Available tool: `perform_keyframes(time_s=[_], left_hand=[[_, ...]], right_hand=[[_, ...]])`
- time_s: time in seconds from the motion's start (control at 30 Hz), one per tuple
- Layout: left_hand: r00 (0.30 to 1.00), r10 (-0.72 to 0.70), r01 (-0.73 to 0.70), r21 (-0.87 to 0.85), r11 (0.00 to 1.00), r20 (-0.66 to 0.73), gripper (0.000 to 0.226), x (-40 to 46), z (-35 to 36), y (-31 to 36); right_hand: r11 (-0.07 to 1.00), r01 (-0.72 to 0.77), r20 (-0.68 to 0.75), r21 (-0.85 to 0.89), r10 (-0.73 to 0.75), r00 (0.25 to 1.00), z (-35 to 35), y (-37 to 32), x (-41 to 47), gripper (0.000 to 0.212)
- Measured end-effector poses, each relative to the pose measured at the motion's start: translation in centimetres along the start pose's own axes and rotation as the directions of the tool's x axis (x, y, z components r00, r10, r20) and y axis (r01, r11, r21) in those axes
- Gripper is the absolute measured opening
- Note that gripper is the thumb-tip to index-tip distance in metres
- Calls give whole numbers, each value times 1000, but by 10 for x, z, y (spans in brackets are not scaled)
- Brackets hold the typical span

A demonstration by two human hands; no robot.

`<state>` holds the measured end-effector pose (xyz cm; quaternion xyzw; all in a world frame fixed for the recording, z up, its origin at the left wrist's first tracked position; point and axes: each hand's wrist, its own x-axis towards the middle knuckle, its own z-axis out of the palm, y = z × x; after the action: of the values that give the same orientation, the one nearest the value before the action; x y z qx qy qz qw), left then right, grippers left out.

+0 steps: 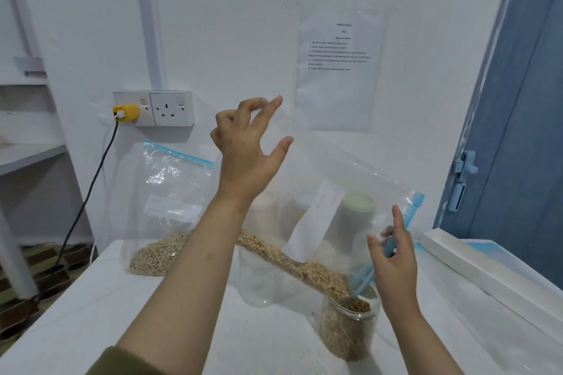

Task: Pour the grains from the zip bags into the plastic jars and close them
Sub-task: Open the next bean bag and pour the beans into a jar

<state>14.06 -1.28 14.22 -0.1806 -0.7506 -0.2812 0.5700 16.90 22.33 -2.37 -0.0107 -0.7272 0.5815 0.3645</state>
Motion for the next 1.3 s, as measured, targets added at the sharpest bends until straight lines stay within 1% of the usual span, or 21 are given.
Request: perform_keyframes(time_s=[0.23, 1.3], left_hand=[[1000, 5, -5, -3, 1000, -1, 56, 0, 0, 1], [1000, 5, -5, 3, 1000, 8, 56, 1, -1, 0]], right_hand=[[1000, 5, 1, 18, -5, 1000, -1, 0, -1, 66], [1000, 24, -9, -9, -24, 1000, -2, -3, 0, 67]])
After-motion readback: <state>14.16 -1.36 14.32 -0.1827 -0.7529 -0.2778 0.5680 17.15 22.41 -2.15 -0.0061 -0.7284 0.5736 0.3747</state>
